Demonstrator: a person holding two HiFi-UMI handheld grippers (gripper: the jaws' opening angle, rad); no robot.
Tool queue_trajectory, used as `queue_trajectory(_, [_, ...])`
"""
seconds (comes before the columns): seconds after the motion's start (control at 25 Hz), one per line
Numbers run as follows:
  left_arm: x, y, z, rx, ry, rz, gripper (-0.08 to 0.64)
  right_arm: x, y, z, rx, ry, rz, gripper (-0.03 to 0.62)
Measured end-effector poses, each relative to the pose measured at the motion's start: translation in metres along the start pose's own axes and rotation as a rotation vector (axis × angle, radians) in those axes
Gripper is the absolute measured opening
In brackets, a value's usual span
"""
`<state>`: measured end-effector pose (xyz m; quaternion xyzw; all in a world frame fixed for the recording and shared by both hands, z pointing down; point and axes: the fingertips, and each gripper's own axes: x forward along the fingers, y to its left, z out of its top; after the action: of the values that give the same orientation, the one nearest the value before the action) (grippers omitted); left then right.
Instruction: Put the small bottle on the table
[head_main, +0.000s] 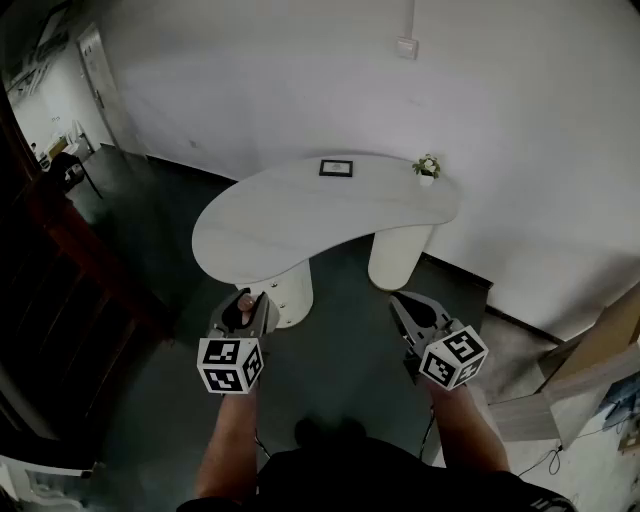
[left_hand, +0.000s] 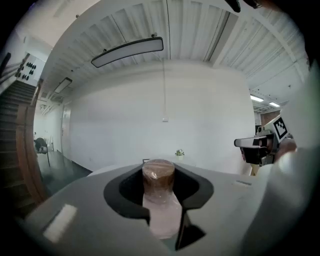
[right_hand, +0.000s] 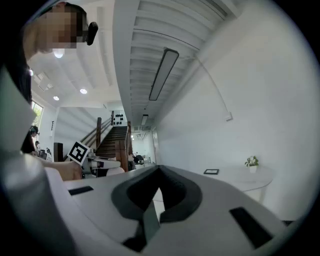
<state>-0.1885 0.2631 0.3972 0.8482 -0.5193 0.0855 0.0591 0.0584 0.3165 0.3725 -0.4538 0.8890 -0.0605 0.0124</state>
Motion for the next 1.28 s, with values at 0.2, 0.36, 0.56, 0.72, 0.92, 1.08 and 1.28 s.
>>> queue_trajectory(0.2, [0.004, -0.008, -0.003, 0.009, 0.009, -0.009, 0.137, -0.002, -0.004, -0.002, 0.008, 0.003, 0.005, 0.009])
queue_trajectory(0.36, [0.007, -0.012, -0.003, 0.012, 0.013, -0.009, 0.137, -0.003, -0.01, -0.002, 0.002, 0.003, 0.0, 0.009])
queue_trajectory(0.56, [0.012, -0.02, -0.001, 0.021, 0.014, -0.012, 0.137, -0.008, -0.018, -0.001, -0.002, 0.004, -0.014, 0.009])
queue_trajectory(0.72, [0.019, -0.03, 0.0, 0.022, 0.011, -0.013, 0.137, -0.017, -0.021, 0.007, -0.02, -0.024, 0.012, 0.011])
queue_trajectory(0.92, [0.027, -0.046, 0.002, 0.027, 0.01, -0.013, 0.137, -0.036, -0.046, 0.01, 0.002, -0.025, -0.008, 0.011])
queue_trajectory(1.08, [0.032, -0.052, 0.002, 0.011, 0.008, -0.017, 0.137, -0.042, -0.056, 0.001, 0.019, -0.003, -0.018, 0.011])
queue_trajectory(1.28, [0.051, -0.044, 0.003, 0.014, 0.015, -0.011, 0.137, -0.027, -0.064, -0.007, 0.058, 0.029, 0.022, 0.011])
